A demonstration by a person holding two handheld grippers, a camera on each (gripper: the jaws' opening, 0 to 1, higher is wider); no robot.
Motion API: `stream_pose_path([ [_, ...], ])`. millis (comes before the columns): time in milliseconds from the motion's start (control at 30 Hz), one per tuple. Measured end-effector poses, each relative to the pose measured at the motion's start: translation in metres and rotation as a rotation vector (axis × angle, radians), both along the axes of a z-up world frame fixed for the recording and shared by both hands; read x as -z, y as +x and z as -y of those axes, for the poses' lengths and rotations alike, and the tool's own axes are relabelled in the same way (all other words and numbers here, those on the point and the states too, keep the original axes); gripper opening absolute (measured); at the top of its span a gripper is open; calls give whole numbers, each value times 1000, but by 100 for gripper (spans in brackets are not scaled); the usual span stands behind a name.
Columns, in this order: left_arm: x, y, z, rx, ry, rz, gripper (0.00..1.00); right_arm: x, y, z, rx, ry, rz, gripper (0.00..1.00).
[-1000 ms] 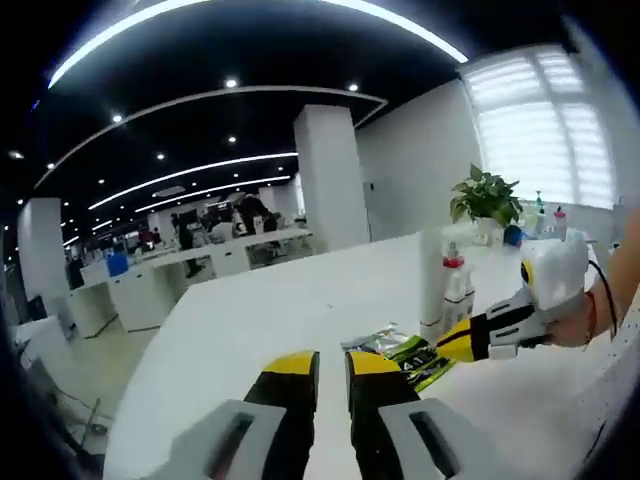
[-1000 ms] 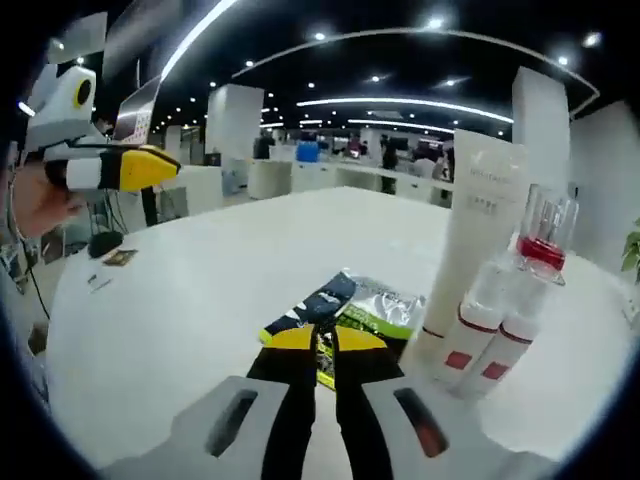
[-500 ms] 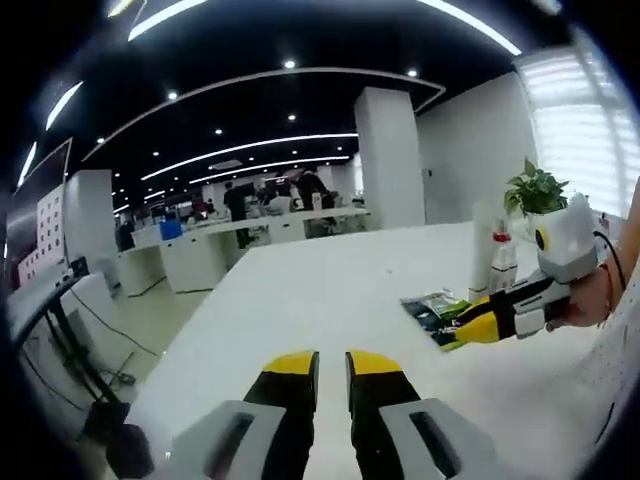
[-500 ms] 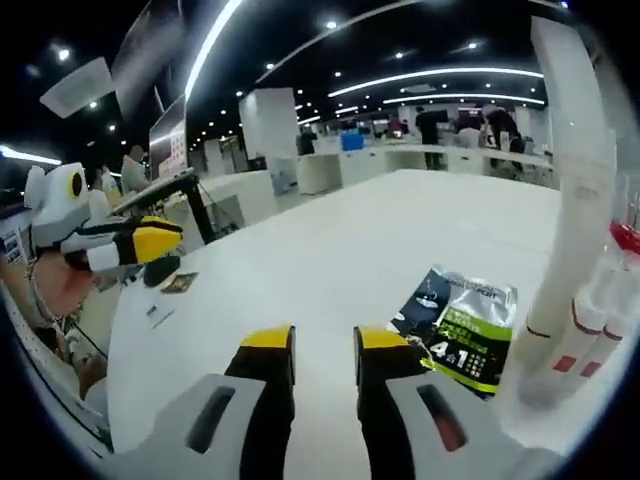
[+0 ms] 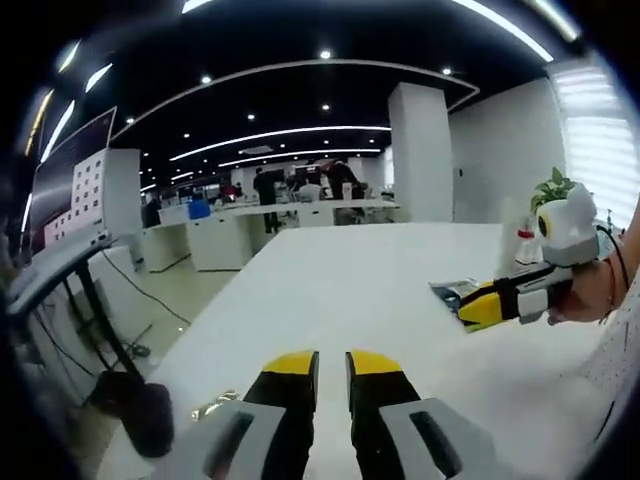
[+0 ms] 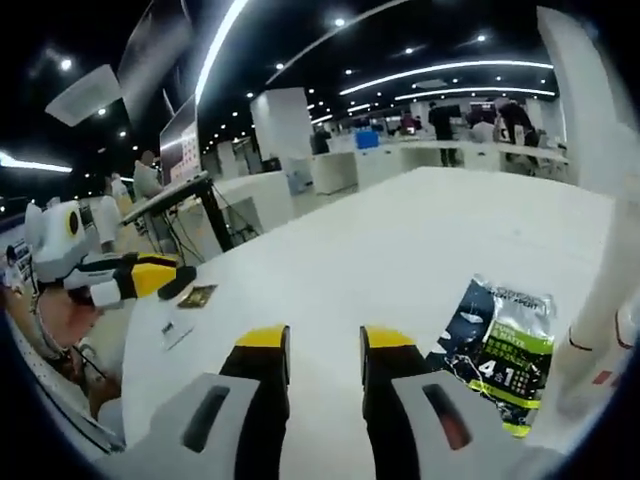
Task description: Arrange the skincare products in the storage area until every visible bottle or jar stands upright without overlapping.
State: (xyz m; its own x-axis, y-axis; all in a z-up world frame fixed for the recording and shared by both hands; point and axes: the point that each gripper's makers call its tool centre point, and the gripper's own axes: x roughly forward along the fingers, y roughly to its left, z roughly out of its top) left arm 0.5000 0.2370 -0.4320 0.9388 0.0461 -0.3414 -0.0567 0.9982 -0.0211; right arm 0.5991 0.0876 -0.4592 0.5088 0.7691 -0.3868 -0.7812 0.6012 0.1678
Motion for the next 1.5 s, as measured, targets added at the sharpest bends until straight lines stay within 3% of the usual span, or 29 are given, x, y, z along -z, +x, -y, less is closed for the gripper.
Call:
stream_pose_path([
  [433,9,-31,-42,-86,-26,-39,13,-16,0,-9,33,91,-5,31],
  [667,39,-62,-80,-199,-67,-115,14,-9,-4,-3,28,71,-17,32],
  [733,53,-69,-82,-214,-126,-150,16,-7,-4,-3,27,63,-23,32],
  [867,66,-73,-86,-222,-132,-190,16,-6,-2,-8,20,51,-18,32],
  [967,74,-75,-81,-212,-150,-223,16,-2,-7,-18,1,53,-48,32],
  [1233,89,-82,-72,-174,-106,-279,14,8,-32,-55,-124,38,-114,31],
  [1333,92,-85,-71,-176,-126,-298,13,12,-47,-72,-195,36,-151,30],
  [1500,96,-86,-70,-155,-108,-324,12,16,-67,-90,-274,8,-165,29],
])
